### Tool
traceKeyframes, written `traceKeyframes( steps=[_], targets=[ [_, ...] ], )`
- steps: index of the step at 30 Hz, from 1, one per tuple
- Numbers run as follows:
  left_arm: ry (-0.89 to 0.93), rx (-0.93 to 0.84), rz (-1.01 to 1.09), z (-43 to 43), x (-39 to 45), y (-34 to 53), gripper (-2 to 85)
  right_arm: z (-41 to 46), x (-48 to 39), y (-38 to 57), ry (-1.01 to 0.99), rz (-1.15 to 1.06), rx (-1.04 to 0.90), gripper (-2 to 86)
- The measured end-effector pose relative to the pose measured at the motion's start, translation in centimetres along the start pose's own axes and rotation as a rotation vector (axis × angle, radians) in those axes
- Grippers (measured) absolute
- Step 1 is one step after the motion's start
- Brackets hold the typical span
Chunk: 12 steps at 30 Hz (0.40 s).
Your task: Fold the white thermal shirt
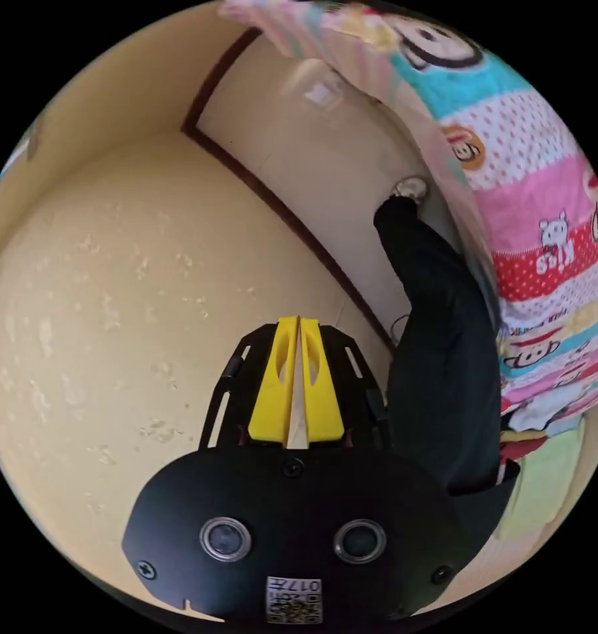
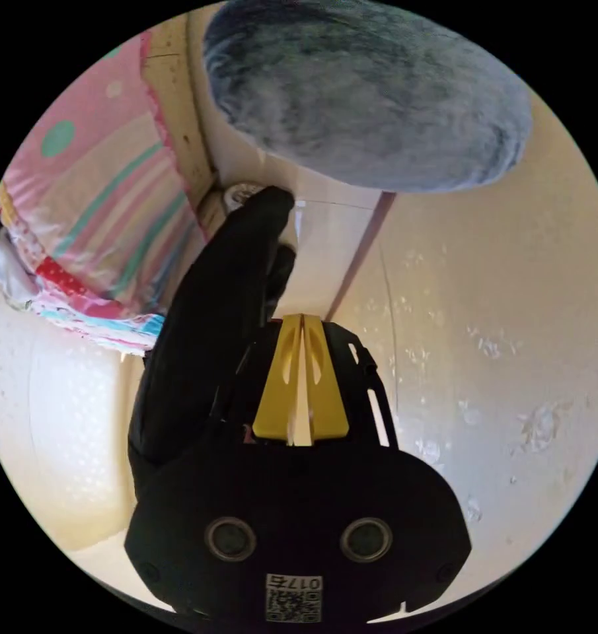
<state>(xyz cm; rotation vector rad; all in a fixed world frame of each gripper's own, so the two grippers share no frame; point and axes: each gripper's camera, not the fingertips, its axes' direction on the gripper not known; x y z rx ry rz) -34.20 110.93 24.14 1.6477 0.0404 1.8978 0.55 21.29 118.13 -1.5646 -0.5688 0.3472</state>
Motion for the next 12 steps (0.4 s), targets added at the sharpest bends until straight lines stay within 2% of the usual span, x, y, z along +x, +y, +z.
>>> traceKeyframes(
  steps=[2, 3, 5, 7, 9, 12],
  targets=[
    [0.336, 0.047, -0.154, 2.3, -5.8, 4.3, -1.0, 1.7, 0.1, 0.6, -0.003, 0.029, -0.003, 0.5],
    [0.436, 0.057, -0.175, 3.2, -6.6, 5.2, -0.9, 2.8, -0.8, 0.7, -0.056, 0.010, 0.004, 0.4],
    [0.779, 0.090, -0.214, 6.9, -8.2, 8.0, -0.9, 4.3, -3.3, 0.4, -0.126, -0.003, 0.018, 0.3],
    [0.883, 0.072, -0.260, 9.5, -8.4, 9.3, -0.9, 5.9, -7.2, 0.0, -0.176, -0.025, 0.027, 0.3],
    [0.901, -0.004, -0.299, 11.8, -8.2, 9.7, -0.9, 7.7, -14.8, -0.1, -0.259, -0.175, 0.038, 0.2],
    [0.938, -0.056, -0.239, 12.9, -7.3, 9.5, -0.9, 10.3, -26.1, 2.0, -0.197, -0.410, 0.032, 0.1]
  ],
)
